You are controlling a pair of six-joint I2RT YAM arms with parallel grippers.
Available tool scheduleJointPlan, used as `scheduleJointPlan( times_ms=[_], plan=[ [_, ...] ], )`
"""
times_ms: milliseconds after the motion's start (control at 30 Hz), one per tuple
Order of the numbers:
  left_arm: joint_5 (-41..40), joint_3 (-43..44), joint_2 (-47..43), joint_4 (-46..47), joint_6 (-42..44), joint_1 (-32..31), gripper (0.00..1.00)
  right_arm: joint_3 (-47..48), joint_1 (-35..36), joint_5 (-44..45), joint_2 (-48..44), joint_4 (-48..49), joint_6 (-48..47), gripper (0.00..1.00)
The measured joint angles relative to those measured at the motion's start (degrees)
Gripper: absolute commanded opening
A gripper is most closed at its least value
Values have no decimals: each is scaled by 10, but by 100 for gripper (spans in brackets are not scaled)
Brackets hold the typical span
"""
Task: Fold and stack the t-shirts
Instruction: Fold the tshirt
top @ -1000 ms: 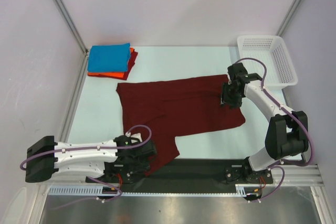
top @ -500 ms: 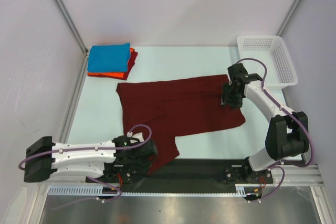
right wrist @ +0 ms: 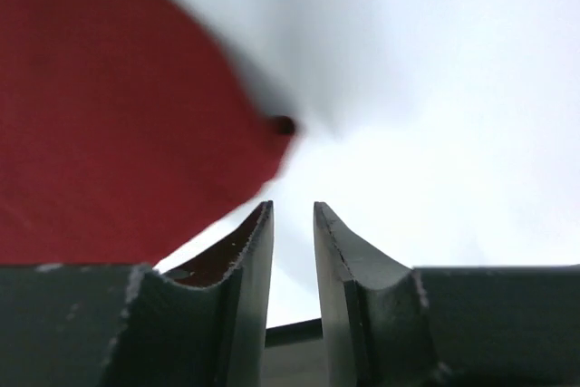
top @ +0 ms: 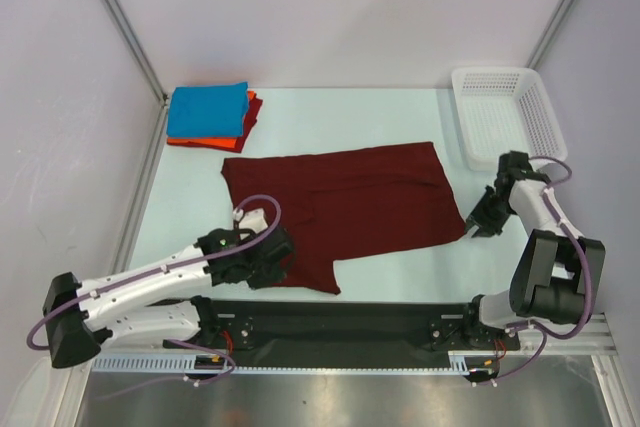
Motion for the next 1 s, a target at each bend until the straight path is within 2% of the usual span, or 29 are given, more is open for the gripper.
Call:
scheduleJointPlan(
  times_ms=[133,333,633,867,1000],
  plan=[
    [-21,37,10,-2,61,41,0,-39,-46,-23,-4,4,10,27],
    [-24,65,43,-3,138,81,0,-41,-40,-41,19,45,23,22],
    [-19,97,70,12,216,136,0,-15,4,-42,95,85,41,21],
    [-6,104,88,22,247,152,1,18,23,-41,113,97,47,32],
    [-1,106,92,27,258,161,0,17,20,-33,102,85,46,33]
  ],
)
